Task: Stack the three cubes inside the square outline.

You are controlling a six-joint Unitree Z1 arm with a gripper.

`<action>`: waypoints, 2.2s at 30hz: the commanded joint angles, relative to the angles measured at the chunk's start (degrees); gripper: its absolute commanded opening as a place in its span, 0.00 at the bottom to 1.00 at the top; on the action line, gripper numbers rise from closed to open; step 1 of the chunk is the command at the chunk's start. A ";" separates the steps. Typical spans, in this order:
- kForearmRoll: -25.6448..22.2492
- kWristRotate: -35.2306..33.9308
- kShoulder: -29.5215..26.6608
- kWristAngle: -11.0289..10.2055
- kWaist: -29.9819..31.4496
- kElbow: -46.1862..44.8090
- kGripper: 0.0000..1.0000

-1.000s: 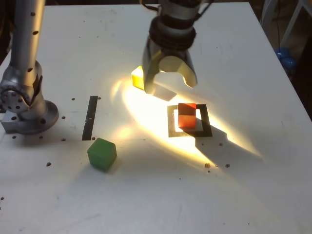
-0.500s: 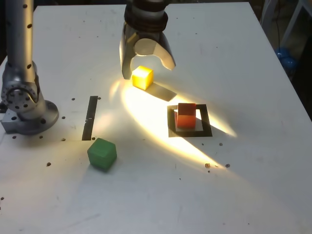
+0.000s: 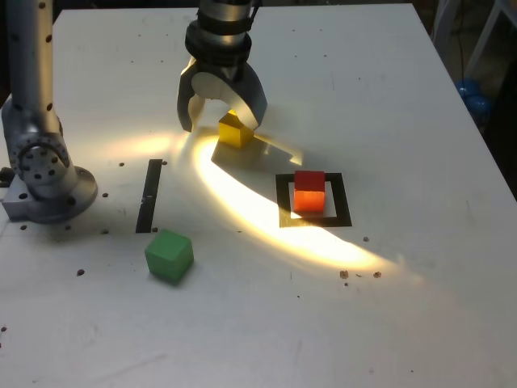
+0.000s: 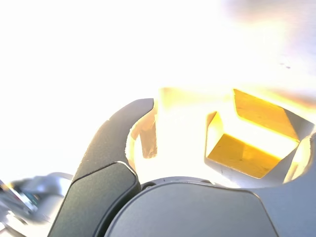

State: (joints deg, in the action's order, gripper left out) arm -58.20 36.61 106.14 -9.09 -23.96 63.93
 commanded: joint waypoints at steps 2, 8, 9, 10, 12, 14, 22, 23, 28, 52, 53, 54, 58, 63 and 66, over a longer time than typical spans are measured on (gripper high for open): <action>0.60 2.18 -0.20 -0.82 0.24 -0.50 0.98; 1.22 2.41 0.50 -2.09 1.73 -0.81 0.96; 1.36 2.40 0.71 -2.24 1.93 -0.86 0.95; 1.54 2.34 0.92 -2.40 2.13 -0.90 0.94; 1.77 2.06 1.32 -2.78 2.66 -0.89 0.92; 1.82 1.61 1.78 -3.14 3.39 -0.68 0.89; 1.91 -1.54 3.38 -4.97 5.41 0.29 0.56; 1.99 -1.79 3.39 -5.09 5.47 0.30 0.52; 2.41 -2.17 3.41 -4.94 5.51 0.32 0.42; -6.16 -6.69 1.49 -3.93 10.51 7.87 0.38; -7.61 -7.35 1.36 -3.57 11.12 9.22 0.38; -9.06 -8.02 1.28 -3.08 11.72 10.63 0.38; -14.41 -11.79 1.43 -0.71 14.09 16.50 0.38; -20.75 -18.45 3.60 1.25 18.11 24.59 0.38; -23.15 -21.28 5.62 2.93 20.40 28.82 0.38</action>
State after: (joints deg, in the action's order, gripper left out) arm -80.63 16.12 110.85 -6.73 -4.18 91.50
